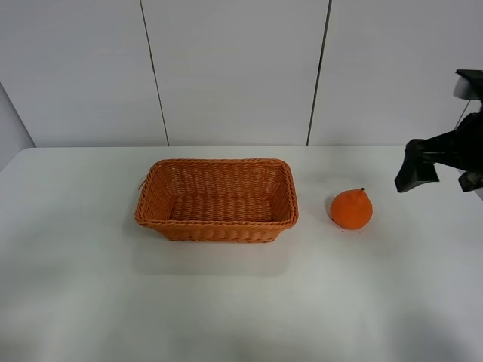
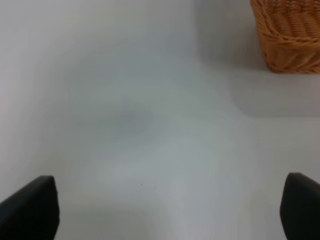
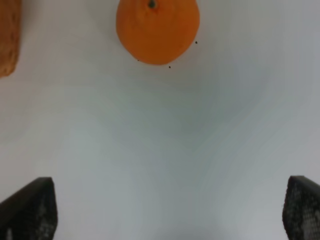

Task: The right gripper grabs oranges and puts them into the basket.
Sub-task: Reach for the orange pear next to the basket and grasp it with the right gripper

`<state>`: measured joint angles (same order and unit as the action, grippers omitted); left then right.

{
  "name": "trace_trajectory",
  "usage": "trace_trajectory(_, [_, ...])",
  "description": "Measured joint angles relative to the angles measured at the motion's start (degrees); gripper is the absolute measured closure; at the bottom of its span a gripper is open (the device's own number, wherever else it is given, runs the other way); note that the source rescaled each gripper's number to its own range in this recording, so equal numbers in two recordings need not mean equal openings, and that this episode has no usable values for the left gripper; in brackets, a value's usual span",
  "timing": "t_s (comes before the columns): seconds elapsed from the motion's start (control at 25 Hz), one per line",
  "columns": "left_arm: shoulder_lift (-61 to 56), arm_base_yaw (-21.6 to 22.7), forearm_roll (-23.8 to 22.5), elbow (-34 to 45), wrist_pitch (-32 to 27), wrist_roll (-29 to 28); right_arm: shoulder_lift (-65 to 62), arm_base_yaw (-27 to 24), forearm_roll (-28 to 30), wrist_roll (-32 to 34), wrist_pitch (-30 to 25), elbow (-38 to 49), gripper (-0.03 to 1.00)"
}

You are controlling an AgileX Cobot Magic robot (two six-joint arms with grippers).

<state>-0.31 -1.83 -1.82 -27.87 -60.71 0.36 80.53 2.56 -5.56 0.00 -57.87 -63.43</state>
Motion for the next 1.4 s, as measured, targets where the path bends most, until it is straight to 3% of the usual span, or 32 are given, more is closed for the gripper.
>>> trace_trajectory(0.36, [0.0,0.0,0.0,0.0,0.0,0.0,23.4,0.0,0.4,-0.8,-0.5,-18.9,-0.03])
trace_trajectory(0.56, [0.0,0.0,0.0,0.0,0.0,0.0,32.8,1.2,1.7,-0.9,-4.4,-28.3,-0.03])
trace_trajectory(0.72, [0.0,0.0,0.0,0.0,0.0,0.0,35.3,3.7,4.4,-1.1,-4.9,-29.3,-0.03])
trace_trajectory(1.08, [0.0,0.0,0.0,0.0,0.0,0.0,40.2,4.2,3.8,-1.1,-3.7,-29.5,-0.03])
trace_trajectory(1.4, [0.0,0.0,0.0,0.0,0.0,0.0,48.1,4.2,2.3,-1.0,0.8,-29.7,-0.03])
